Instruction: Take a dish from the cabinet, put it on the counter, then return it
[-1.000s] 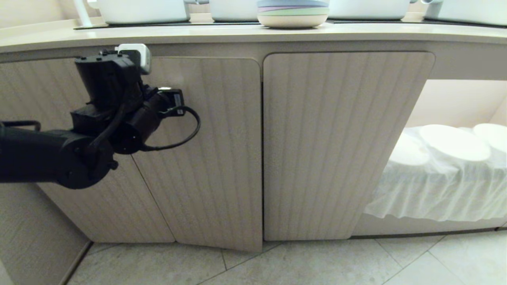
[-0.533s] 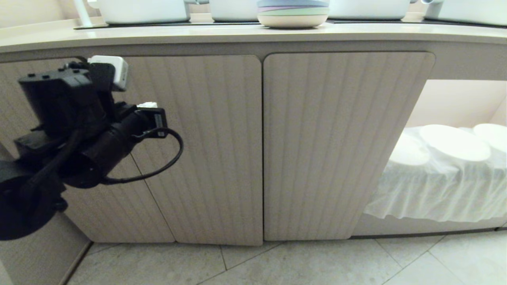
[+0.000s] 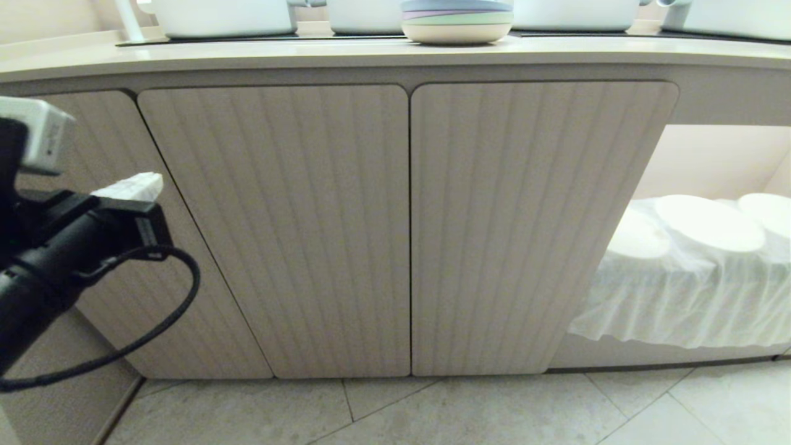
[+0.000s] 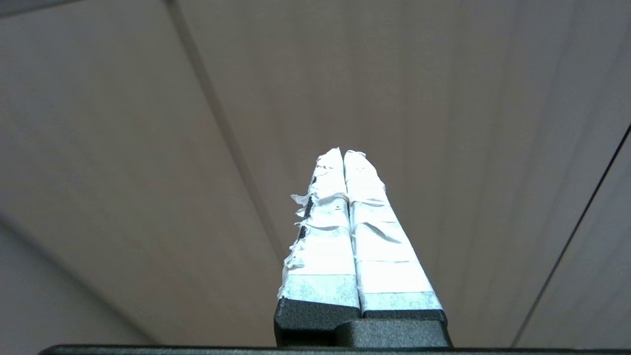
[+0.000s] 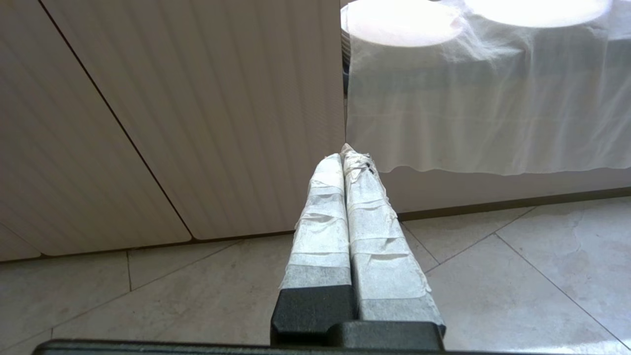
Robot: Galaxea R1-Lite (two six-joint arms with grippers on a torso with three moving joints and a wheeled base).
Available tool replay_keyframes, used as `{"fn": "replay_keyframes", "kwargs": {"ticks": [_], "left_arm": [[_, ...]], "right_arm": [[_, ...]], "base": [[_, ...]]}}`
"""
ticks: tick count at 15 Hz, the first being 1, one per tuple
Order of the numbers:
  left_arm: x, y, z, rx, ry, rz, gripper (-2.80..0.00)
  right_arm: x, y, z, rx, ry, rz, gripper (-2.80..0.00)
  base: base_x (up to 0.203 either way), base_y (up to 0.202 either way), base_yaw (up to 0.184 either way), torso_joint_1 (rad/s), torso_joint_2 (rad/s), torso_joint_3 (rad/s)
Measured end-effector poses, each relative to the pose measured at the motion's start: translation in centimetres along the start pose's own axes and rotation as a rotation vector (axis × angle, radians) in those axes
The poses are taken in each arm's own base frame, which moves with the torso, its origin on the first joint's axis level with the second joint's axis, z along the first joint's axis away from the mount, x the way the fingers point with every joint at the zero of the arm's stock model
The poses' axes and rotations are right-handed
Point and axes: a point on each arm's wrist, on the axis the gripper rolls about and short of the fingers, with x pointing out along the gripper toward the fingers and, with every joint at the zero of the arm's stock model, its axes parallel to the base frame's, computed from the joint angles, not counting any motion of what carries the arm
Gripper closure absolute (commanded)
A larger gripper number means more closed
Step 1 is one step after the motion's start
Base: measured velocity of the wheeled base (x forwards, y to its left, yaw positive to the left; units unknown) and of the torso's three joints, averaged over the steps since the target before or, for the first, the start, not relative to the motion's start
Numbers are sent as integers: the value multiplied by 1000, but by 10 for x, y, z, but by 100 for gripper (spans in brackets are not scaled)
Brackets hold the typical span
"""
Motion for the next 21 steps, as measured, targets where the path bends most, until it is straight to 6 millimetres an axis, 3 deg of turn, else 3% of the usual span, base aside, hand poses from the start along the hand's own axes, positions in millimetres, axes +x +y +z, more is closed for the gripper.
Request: {"fn": "replay_keyframes", "kwargs": {"ticks": [7,10,13,21], "left_arm": [[-90,36,-39,155,4,41,0],[-125,47,-82,187,83,51,0],[-147,53,-113,119,94,45,0],[-194,46,-159,-6,79,-103,0]], "right_arm": [[0,0,0,0,0,0,0],[0,0,0,0,0,0,0],[0,0,0,0,0,0,0],[0,0,0,0,0,0,0]], "base": [[0,0,0,0,0,0],[0,0,0,0,0,0],[0,0,0,0,0,0],[0,0,0,0,0,0]]}}
